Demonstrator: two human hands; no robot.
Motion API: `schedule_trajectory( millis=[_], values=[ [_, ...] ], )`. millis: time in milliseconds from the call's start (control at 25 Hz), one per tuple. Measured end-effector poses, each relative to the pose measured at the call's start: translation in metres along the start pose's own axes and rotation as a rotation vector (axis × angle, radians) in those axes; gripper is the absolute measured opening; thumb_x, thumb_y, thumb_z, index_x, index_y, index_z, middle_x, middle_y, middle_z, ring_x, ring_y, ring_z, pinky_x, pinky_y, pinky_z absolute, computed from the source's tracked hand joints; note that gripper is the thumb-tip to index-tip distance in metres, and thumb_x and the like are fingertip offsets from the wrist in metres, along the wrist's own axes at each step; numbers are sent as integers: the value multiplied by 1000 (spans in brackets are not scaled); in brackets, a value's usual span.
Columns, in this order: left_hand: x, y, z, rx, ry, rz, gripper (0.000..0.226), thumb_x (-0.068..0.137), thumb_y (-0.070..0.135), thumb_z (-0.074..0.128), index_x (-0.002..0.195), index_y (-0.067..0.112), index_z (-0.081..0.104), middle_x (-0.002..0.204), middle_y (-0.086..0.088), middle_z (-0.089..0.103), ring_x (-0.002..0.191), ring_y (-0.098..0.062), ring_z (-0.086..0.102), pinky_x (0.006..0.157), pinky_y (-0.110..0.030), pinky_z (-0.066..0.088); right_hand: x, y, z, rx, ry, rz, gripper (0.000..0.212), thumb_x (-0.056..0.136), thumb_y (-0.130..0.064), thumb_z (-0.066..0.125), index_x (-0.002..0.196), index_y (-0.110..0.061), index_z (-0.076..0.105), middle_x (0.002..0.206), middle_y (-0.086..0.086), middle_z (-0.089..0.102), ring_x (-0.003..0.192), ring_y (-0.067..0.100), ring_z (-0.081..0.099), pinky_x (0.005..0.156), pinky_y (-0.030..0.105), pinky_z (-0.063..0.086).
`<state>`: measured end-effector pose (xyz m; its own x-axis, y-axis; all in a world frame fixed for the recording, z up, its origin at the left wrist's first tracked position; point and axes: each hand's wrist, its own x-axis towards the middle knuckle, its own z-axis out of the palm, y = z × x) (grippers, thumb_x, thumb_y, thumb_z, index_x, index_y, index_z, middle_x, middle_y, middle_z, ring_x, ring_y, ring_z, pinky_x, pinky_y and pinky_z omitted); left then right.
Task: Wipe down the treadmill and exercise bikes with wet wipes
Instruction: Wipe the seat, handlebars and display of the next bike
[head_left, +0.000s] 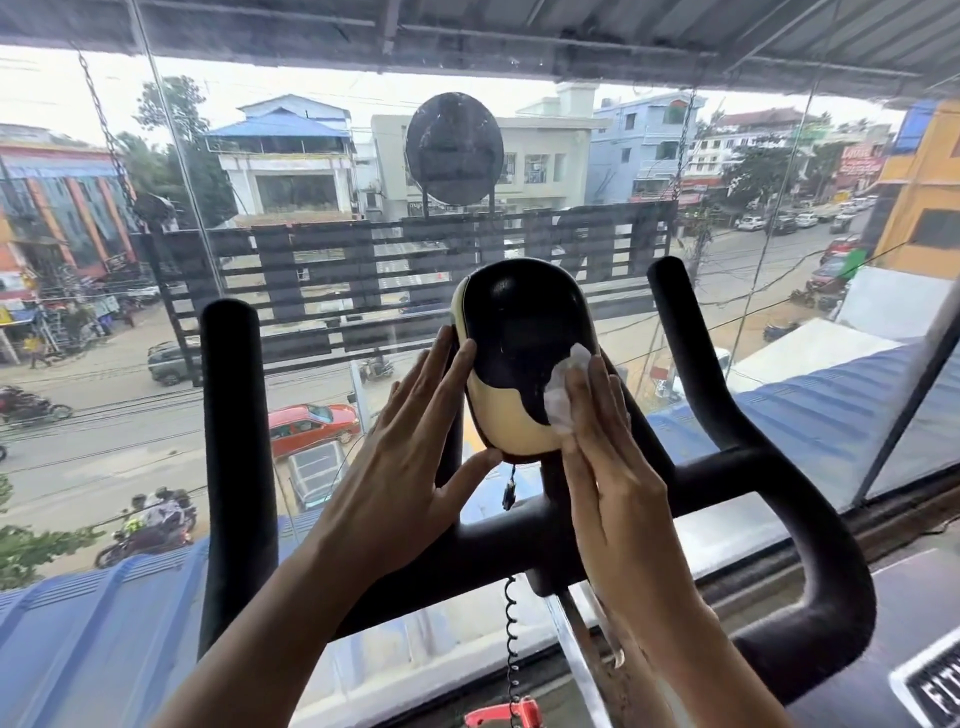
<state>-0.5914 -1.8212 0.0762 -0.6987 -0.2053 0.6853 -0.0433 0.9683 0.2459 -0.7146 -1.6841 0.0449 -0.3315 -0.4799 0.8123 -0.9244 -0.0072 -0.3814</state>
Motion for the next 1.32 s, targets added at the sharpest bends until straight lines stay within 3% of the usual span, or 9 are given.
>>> schedule_trajectory(
  millis=[80,200,320,440,600,840,1000,1160,1320],
  values=[
    [-1,0,1,1,9,2,78,91,55,43,152,33,1,160,15,-4,147,-4,4,115,-11,5,6,-8,4,25,-12,-5,50,100,-11,36,149,-7,24,159,3,16,148,18,9,119,27,14],
    [0,-1,0,2,24,22,78,91,52,45,153,26,5,161,8,2,147,-7,7,114,-10,6,-8,-13,8,-31,-70,-137,50,97,-7,40,146,-6,31,157,4,24,147,20,15,118,32,22],
    [0,-1,0,14,35,26,79,91,52,46,153,23,6,160,7,3,147,-6,6,113,-8,4,-3,-5,2,-38,-36,-82,49,99,-9,38,147,-7,29,157,4,24,147,19,15,118,27,19],
    [0,-1,0,8,35,23,80,91,53,45,153,23,6,160,7,3,147,-6,7,114,-10,6,10,-13,4,5,-53,-36,50,100,-11,35,149,-8,24,159,2,15,148,18,7,119,27,14],
    [0,-3,0,2,16,44,79,92,47,47,154,18,7,162,1,5,148,-11,8,116,-15,9,-16,-10,6,-53,-159,-172,51,98,-8,40,148,-9,28,158,2,20,147,22,12,119,32,19],
    [0,-4,-1,10,10,49,77,93,46,45,154,20,6,162,2,4,148,-10,7,115,-11,7,22,0,-6,182,-5,146,50,103,-17,31,150,-9,18,159,0,10,147,10,5,118,21,9],
    [0,-4,-4,-44,31,75,71,96,38,43,153,10,11,161,-4,10,147,-9,10,116,-15,11,48,-23,5,-11,-79,-67,48,101,-19,34,148,-9,29,158,3,19,148,16,7,121,34,10],
    [-1,-5,-7,-112,15,33,73,94,39,43,152,6,13,161,-7,9,147,-8,9,115,-14,13,12,-21,1,-182,-251,-270,49,96,-7,45,145,-10,39,156,-2,26,147,14,11,119,34,17],
    [-2,-4,-8,-86,-5,44,78,91,40,46,152,7,11,161,-7,9,148,-10,7,117,-18,11,-24,-9,-10,-107,-244,-150,49,96,-12,42,145,-13,38,156,-5,26,146,14,16,118,27,19]
  ],
)
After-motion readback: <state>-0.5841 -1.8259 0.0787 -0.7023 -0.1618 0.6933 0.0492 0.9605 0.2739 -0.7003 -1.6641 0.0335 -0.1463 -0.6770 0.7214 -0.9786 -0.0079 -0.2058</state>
